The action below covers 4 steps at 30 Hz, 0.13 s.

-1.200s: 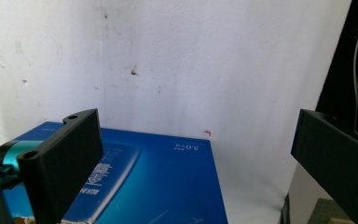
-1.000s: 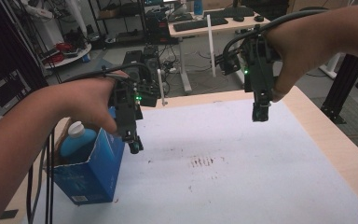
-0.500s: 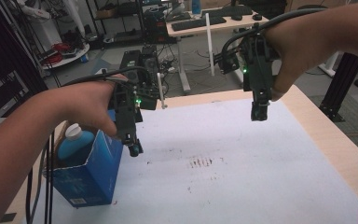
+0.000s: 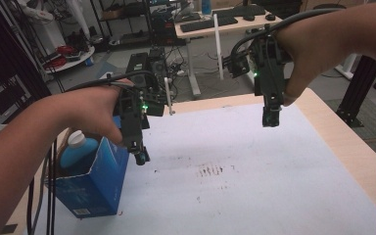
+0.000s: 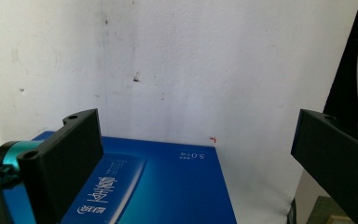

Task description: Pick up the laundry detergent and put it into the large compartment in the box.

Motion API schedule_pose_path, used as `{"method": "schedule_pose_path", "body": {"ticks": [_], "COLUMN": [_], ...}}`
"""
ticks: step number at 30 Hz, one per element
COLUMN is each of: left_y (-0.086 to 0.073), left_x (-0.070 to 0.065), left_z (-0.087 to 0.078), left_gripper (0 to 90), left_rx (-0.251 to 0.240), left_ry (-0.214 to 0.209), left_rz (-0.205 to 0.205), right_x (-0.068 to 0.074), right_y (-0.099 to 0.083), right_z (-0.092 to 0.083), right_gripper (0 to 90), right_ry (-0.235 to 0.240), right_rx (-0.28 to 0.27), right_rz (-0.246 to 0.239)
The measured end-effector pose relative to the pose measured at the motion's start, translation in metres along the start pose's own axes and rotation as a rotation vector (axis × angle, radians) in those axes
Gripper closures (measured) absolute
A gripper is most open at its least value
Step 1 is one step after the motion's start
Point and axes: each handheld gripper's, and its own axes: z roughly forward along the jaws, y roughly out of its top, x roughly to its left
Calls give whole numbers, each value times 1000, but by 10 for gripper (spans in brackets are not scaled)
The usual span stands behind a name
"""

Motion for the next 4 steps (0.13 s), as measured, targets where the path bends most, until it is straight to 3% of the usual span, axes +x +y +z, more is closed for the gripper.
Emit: {"method": "schedule_pose_path", "body": {"ticks": [4], "left_y": [-1], "left_x": [0], "left_z": [0], "left_gripper": [20], "left_rx": [6], "left_ry": [0], "left_rz": [3], "right_x": [0], "right_y": [0], "right_z": [1], "right_gripper": [10], "right_ry": [3], "right_rx": [1], "right_rz": [9]}}
